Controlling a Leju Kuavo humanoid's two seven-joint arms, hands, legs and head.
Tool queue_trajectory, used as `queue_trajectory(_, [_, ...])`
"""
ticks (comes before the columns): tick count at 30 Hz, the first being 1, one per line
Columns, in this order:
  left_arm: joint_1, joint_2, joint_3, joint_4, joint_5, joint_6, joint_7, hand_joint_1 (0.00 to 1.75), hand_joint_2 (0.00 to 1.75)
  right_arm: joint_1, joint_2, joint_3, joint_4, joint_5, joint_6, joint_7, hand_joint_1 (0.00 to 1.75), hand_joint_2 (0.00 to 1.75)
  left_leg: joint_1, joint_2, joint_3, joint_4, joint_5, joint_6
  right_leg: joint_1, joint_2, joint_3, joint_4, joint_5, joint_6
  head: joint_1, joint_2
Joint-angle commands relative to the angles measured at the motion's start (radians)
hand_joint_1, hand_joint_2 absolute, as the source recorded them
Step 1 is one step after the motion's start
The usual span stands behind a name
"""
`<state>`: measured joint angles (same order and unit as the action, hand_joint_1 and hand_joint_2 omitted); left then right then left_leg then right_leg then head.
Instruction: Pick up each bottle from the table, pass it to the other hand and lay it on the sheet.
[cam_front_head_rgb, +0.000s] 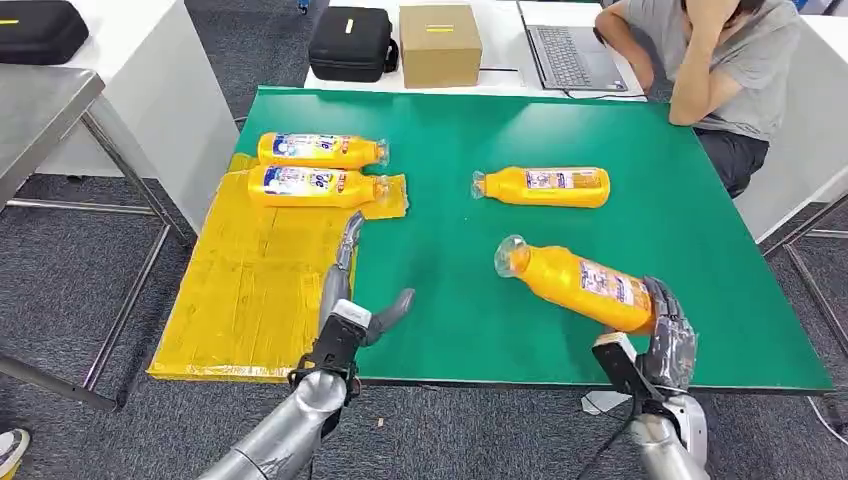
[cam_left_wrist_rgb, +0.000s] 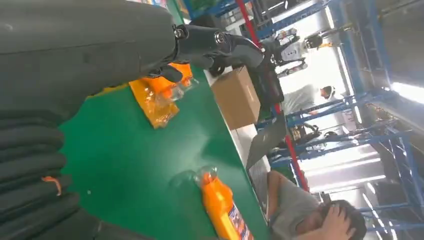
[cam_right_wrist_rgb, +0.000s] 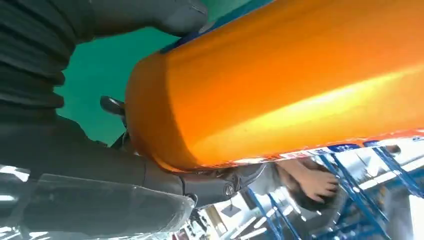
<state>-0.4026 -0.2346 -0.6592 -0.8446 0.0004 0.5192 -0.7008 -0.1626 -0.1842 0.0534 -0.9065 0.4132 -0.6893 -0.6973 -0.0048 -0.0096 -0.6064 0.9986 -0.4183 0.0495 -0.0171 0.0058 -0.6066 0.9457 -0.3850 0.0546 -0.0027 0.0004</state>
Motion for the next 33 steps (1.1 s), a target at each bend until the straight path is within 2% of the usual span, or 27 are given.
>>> queue_trajectory(1, [-0.034,-0.028,-0.053,0.102,0.024,-0.079,0.003,0.00,1.75,0.010,0.089,-0.046,-0.149,0.013,-0.009,-0.001,1.75,1.75,0.001,0.003,0.005,0.000,-0.003,-0.003,0.001,0.001,0.003,0.001,-0.003,-0.003,0.000,0.000])
queue_trajectory(2, [-0.033,-0.029,-0.056,0.111,0.031,-0.102,0.003,0.00,1.75,0.014,0.090,-0.043,-0.155,0.004,-0.009,-0.001,1.75,1.75,0.001,0.001,0.002,0.000,-0.001,-0.002,0.001,0.001,0.001,0.000,-0.001,-0.002,0.000,0.000])
queue_trajectory(4, [-0.029,-0.029,-0.060,0.115,0.039,-0.127,0.003,0.00,1.75,0.019,0.094,-0.045,-0.166,0.001,-0.009,-0.001,1.75,1.75,0.001,0.002,0.006,0.000,-0.003,-0.004,0.001,0.001,0.005,0.001,-0.004,-0.003,0.000,0.000])
queue_trajectory(6, [-0.029,-0.029,-0.060,0.115,0.039,-0.127,0.003,0.00,1.75,0.019,0.094,-0.045,-0.166,0.001,-0.009,-0.001,1.75,1.75,0.000,0.002,0.002,-0.001,-0.001,-0.002,0.000,0.001,0.001,0.000,-0.001,-0.002,0.000,0.000])
queue_trajectory(8, [-0.029,-0.029,-0.060,0.115,0.039,-0.127,0.003,0.00,1.75,0.019,0.094,-0.045,-0.166,0.001,-0.009,-0.001,1.75,1.75,0.000,0.003,0.006,0.000,-0.003,-0.003,0.001,0.001,0.004,0.001,-0.003,-0.003,0.000,0.000])
queue_trajectory(14, [-0.038,-0.047,-0.088,0.148,0.064,-0.244,0.003,0.00,1.75,0.010,0.113,-0.027,-0.225,0.019,-0.009,-0.001,1.75,1.75,0.000,0.002,0.005,0.001,-0.004,-0.004,0.001,0.001,0.003,0.002,-0.004,-0.003,0.000,0.000])
queue_trajectory(22, [-0.027,-0.059,-0.115,0.140,0.068,-0.245,0.003,0.00,1.75,-0.026,0.188,-0.011,-0.251,0.019,-0.009,-0.001,1.75,1.75,0.000,0.004,0.000,0.000,-0.001,-0.002,0.000,0.003,-0.001,0.000,-0.001,-0.002,0.000,0.000])
queue_trajectory(26, [-0.027,-0.059,-0.115,0.140,0.068,-0.245,0.003,0.00,1.75,-0.026,0.188,-0.011,-0.251,0.019,-0.009,-0.001,1.75,1.75,0.001,0.004,0.002,0.000,-0.002,-0.003,0.001,0.003,0.001,0.001,-0.002,-0.002,0.000,0.000])
queue_trajectory(33, [-0.040,-0.082,-0.131,0.175,0.094,-0.283,0.003,0.00,1.75,-0.030,0.240,0.018,-0.301,0.042,-0.009,-0.001,1.75,1.75,0.001,0.004,0.002,0.001,-0.003,-0.003,0.001,0.003,0.001,0.002,-0.002,-0.002,0.000,0.000])
